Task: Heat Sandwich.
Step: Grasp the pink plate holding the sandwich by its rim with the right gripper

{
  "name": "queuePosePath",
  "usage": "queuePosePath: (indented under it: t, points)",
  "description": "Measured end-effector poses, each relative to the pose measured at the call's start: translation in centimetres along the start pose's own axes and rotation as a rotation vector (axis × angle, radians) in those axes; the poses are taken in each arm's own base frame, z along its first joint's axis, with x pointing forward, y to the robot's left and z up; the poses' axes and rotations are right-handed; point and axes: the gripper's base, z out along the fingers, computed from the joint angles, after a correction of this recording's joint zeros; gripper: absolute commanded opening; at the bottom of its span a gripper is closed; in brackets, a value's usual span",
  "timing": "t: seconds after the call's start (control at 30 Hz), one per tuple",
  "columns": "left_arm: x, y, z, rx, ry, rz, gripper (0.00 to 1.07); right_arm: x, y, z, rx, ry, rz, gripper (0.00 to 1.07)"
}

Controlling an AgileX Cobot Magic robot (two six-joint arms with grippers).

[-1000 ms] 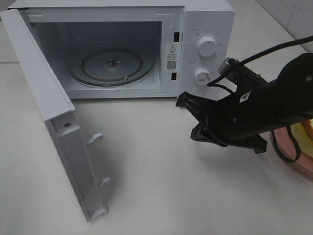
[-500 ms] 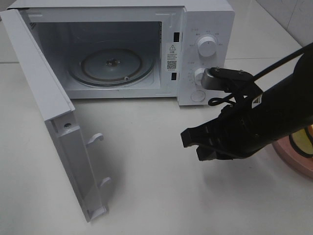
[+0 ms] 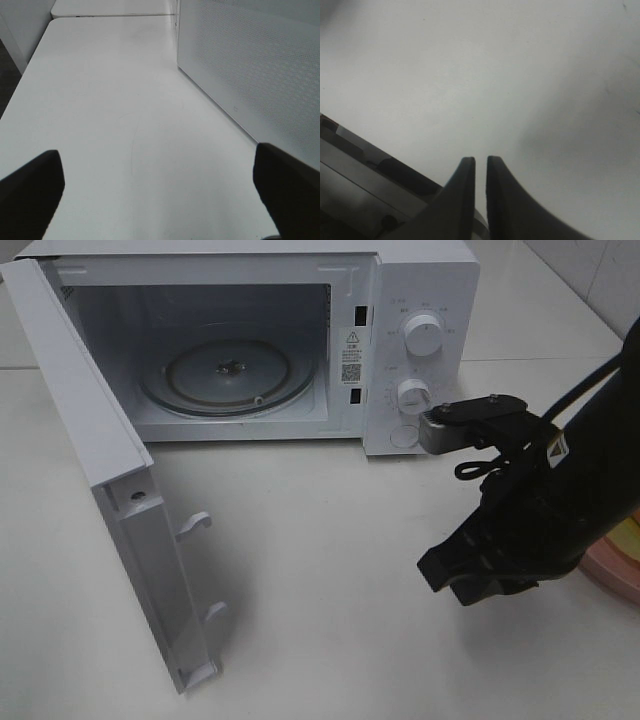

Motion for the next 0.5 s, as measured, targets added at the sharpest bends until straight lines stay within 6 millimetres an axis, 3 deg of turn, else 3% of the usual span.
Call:
queuePosePath:
  t: [0.23, 0.37, 0.4, 0.43, 0.5]
  points:
    - [0.0, 0.0, 0.0, 0.0, 0.0, 0.0, 0.98, -0.9, -2.1, -1.6, 0.026, 0.029, 0.069, 0.3]
    - [0.0, 0.0, 0.0, 0.0, 0.0, 0.0, 0.98, -1.8, -4.2, -3.0, 0.085, 0.01, 0.097, 0.59]
    - [0.0, 0.0, 0.0, 0.0, 0.0, 0.0, 0.98, -1.8, -4.2, -3.0, 0.085, 0.01, 0.097, 0.59]
    - [0.0, 0.0, 0.0, 0.0, 0.0, 0.0, 0.98, -1.9, -4.5, -3.2, 0.098, 0.009, 0.097, 0.72]
    - [0.0, 0.0, 0.0, 0.0, 0.0, 0.0, 0.98, -2.0, -5.3, -3.6, 0.144, 0.005, 0.08, 0.84]
